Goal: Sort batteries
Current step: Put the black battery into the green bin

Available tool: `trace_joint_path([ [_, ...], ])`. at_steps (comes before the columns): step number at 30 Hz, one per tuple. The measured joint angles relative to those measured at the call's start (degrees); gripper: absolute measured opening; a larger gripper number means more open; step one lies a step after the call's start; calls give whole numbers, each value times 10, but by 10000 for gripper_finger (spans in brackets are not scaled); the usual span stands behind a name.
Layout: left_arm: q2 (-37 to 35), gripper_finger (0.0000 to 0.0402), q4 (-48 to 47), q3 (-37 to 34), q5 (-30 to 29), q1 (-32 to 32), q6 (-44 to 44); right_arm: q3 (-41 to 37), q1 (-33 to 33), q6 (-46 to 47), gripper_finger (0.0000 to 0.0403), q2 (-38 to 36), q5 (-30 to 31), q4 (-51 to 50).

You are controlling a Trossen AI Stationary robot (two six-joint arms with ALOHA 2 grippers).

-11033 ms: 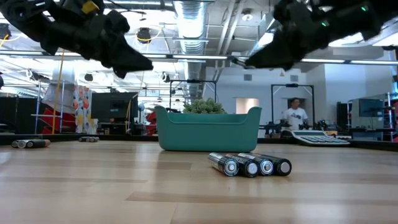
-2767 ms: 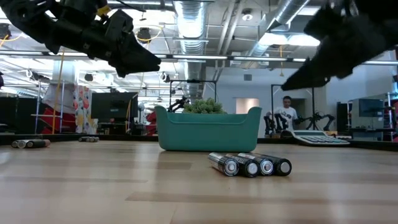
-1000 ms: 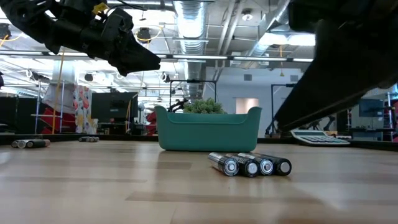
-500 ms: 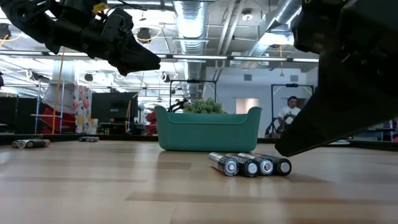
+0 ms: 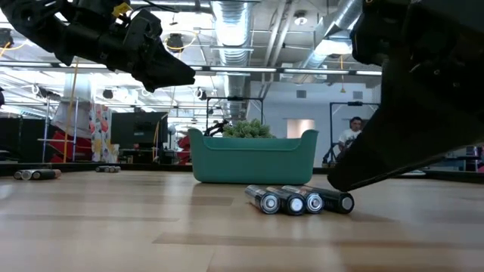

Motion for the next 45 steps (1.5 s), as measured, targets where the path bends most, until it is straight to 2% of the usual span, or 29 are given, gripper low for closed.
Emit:
trace_joint_path([
  [10,0,165,0,0,0,0,-1,0,-10,-24,213,0,-11,30],
  [35,0,165,0,0,0,0,2,0,-38,-23,212,0,-34,-43],
  [45,0,165,0,0,0,0,2,1,-47,-24,166,-1,-40,-89],
])
